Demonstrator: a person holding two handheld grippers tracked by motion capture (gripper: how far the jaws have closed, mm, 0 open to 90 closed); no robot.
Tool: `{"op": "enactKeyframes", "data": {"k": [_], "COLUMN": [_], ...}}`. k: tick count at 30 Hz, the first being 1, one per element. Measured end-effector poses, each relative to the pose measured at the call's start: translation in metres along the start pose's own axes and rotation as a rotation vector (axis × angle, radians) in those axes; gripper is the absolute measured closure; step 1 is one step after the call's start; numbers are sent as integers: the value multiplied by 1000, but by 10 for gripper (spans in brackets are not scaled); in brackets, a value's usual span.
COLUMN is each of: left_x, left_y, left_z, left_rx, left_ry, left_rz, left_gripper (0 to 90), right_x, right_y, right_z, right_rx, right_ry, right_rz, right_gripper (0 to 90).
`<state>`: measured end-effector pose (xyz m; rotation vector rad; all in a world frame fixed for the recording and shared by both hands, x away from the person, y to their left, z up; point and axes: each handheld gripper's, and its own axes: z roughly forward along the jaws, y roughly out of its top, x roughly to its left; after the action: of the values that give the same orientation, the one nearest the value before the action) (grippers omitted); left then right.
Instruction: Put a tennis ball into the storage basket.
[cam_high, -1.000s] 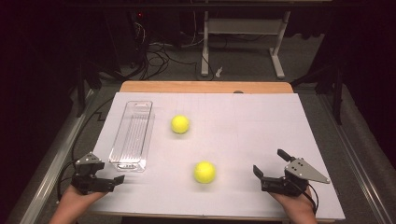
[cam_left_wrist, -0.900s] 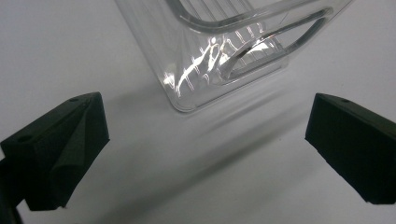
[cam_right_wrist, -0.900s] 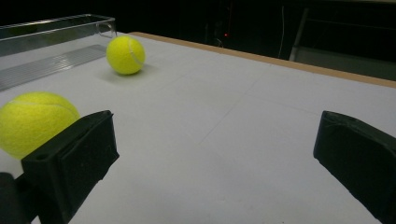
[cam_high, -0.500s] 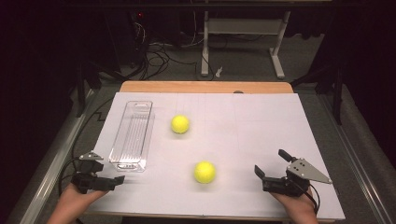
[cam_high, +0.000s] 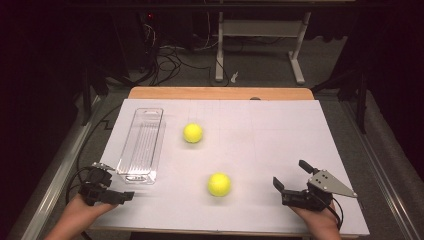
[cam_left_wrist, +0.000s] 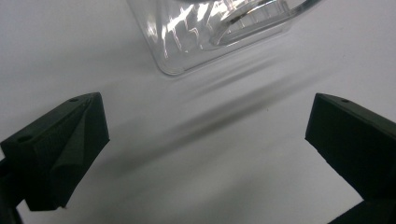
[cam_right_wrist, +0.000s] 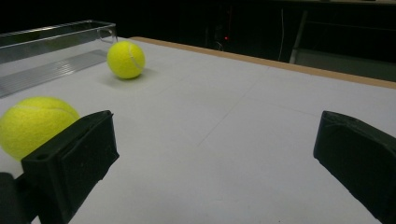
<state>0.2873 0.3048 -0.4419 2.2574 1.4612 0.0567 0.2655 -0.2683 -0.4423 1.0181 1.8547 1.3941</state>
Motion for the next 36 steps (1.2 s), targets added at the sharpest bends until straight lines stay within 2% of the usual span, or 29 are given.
{"op": "enactKeyframes", "data": {"k": [3,7,17,24,31,36], "left_x": [0,-1,-3,-6,-7,-10], "left_y": [4,6,10,13,14,15], "left_z": [-1,-2,-2,-3,-2,-2], "left_rx": [40,65,147,218,268,288], "left_ry": [2,14,-5,13,22,1], "left_rz": [0,8,7,29,41,48], "left_gripper": [6,6,6,6,6,6], "right_x": [0,-1,0,1,1,1], "right_y": [0,0,0,0,0,0], "right_z": [0,0,0,0,0,0], "right_rx": [-2,0,-1,1,0,1], "right_ry": [-1,-1,3,5,6,7], "right_rz": [0,1,-1,-4,-6,-6], "right_gripper": [1,1,1,1,1,1]}}
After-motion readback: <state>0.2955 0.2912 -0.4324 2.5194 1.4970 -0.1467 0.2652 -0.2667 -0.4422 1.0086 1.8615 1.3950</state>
